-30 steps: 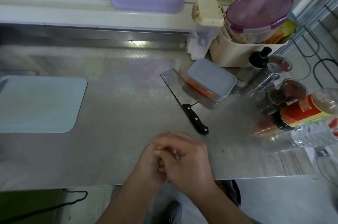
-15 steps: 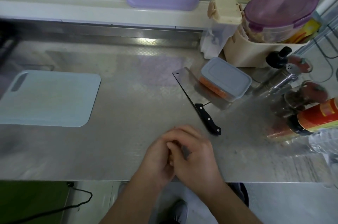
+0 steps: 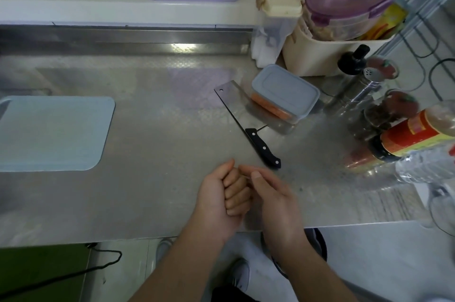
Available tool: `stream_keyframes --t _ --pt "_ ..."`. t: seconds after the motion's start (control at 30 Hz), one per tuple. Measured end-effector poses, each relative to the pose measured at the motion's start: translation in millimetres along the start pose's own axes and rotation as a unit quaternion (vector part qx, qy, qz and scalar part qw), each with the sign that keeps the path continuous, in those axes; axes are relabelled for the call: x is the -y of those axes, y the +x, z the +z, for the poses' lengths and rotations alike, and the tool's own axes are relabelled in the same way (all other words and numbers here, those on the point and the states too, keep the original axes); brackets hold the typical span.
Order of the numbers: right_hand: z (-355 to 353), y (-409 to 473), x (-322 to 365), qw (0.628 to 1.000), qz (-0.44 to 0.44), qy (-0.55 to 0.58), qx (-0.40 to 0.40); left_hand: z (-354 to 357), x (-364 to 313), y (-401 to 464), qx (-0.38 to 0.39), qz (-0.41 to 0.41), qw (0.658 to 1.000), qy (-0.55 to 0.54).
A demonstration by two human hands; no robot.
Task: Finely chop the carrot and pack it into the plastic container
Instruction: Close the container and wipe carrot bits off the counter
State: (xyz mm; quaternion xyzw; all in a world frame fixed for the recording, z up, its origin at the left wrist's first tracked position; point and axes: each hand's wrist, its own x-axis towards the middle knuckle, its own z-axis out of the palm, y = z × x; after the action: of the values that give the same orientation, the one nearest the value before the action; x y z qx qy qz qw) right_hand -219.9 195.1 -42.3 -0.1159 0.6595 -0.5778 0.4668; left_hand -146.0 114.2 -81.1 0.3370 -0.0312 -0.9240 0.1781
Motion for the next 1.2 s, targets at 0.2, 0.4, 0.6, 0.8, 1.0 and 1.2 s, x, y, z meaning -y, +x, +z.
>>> stream_keyframes --t 0.2,0.4,0.6,0.8,1.0,1.2 --pt "-29 -6 -7 0.986 0.056 0.128 -0.092 44 62 -2 -0.016 0.007 0.999 0.049" --pt "-142 -51 -21 0.978 0.035 0.128 -0.159 60 170 7 0.036 -0.122 0.978 0.164" --pt "-208 -49 -96 0.943 0.131 0.188 -0.241 25 252 54 -0.058 -0.204 0.95 0.227" --pt "-258 11 -193 0.914 0.183 0.225 -0.283 -23 290 132 -0.161 -0.215 0.919 0.288" --pt "-293 68 -274 0.869 0.234 0.286 -0.328 -96 318 212 -0.183 -0.206 0.91 0.311" --pt "-308 101 -326 0.843 0.314 0.308 -0.311 -152 326 254 -0.187 -0.177 0.91 0.326"
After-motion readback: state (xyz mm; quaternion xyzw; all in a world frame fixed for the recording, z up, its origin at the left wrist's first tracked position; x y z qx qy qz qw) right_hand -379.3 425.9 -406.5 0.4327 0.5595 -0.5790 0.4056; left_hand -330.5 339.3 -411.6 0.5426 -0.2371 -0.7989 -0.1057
